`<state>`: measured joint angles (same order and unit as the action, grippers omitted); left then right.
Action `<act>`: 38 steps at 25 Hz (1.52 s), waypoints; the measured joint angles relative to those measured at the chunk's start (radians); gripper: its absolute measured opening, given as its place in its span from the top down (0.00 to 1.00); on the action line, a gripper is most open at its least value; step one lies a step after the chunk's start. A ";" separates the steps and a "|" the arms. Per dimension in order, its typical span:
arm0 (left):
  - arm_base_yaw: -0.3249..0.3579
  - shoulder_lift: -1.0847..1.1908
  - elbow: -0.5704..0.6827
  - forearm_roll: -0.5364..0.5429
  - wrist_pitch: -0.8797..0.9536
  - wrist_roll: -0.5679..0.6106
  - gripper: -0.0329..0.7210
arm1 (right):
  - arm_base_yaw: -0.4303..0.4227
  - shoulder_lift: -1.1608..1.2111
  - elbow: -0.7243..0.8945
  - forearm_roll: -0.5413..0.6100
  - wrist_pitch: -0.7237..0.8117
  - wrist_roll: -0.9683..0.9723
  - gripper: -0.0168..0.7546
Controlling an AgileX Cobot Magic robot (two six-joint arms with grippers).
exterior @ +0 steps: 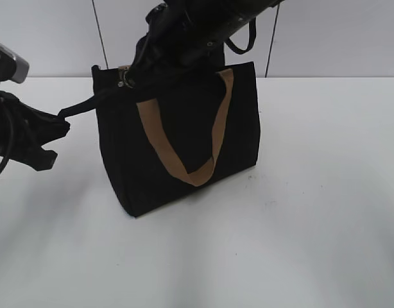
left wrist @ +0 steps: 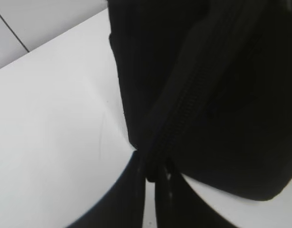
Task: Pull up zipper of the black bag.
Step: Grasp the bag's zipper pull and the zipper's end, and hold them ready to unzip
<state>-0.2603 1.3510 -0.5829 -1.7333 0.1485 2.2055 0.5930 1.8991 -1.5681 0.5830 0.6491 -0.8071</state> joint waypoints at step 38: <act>0.005 -0.008 0.005 0.000 -0.064 0.000 0.81 | -0.291 -0.041 0.001 -0.064 0.079 0.054 0.71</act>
<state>-0.2550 1.3430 -0.5778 -1.7333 0.0849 2.2055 0.3024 1.8585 -1.5668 0.5189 0.7279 -0.7530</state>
